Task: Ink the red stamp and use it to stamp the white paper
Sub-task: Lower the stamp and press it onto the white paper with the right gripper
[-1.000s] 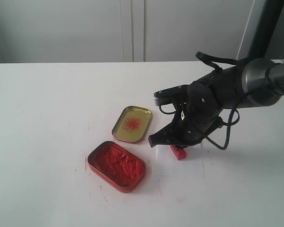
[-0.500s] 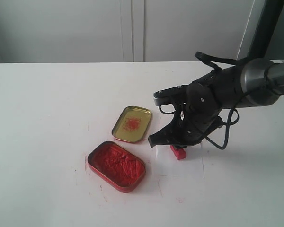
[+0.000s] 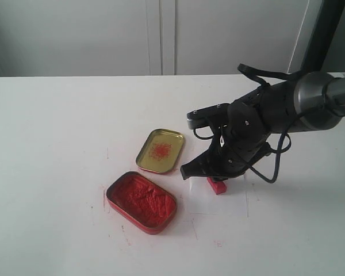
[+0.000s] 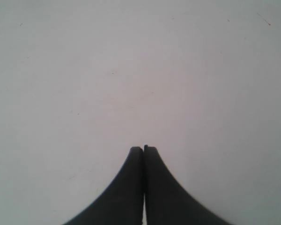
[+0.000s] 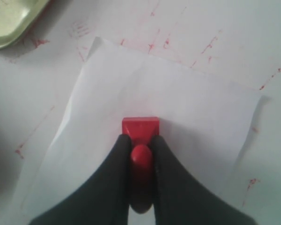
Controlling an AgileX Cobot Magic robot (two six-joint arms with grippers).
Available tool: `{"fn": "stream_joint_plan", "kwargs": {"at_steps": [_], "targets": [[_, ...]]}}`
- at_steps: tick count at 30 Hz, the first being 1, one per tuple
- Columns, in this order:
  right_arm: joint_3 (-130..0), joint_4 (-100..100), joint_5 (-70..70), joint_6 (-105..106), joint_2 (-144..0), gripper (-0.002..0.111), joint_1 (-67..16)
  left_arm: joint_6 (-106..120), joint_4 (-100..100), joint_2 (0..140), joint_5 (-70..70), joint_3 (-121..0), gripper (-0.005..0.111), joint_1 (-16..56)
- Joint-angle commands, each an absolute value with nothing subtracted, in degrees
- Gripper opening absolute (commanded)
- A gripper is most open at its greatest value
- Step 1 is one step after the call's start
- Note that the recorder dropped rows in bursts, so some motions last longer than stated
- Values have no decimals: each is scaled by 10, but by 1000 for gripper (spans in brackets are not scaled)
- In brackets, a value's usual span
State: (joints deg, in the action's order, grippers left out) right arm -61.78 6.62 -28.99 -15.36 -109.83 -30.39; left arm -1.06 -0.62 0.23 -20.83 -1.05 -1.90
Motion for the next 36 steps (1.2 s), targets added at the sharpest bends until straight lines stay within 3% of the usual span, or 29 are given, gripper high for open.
{"fn": "stream_joint_plan", "kwargs": {"at_steps": [1,18,36], "targets": [[-593,60,-322,-156,-1108,0,-303,-12,-4,0,-208,-6,0,-14],[-593,60,-299,-156,-1015,0,-303,-12,-4,0,-208,-6,0,-14],[-592,60,-273,-156,-1007,0,-303,-12,-4,0,-208,-6,0,-14]]}}
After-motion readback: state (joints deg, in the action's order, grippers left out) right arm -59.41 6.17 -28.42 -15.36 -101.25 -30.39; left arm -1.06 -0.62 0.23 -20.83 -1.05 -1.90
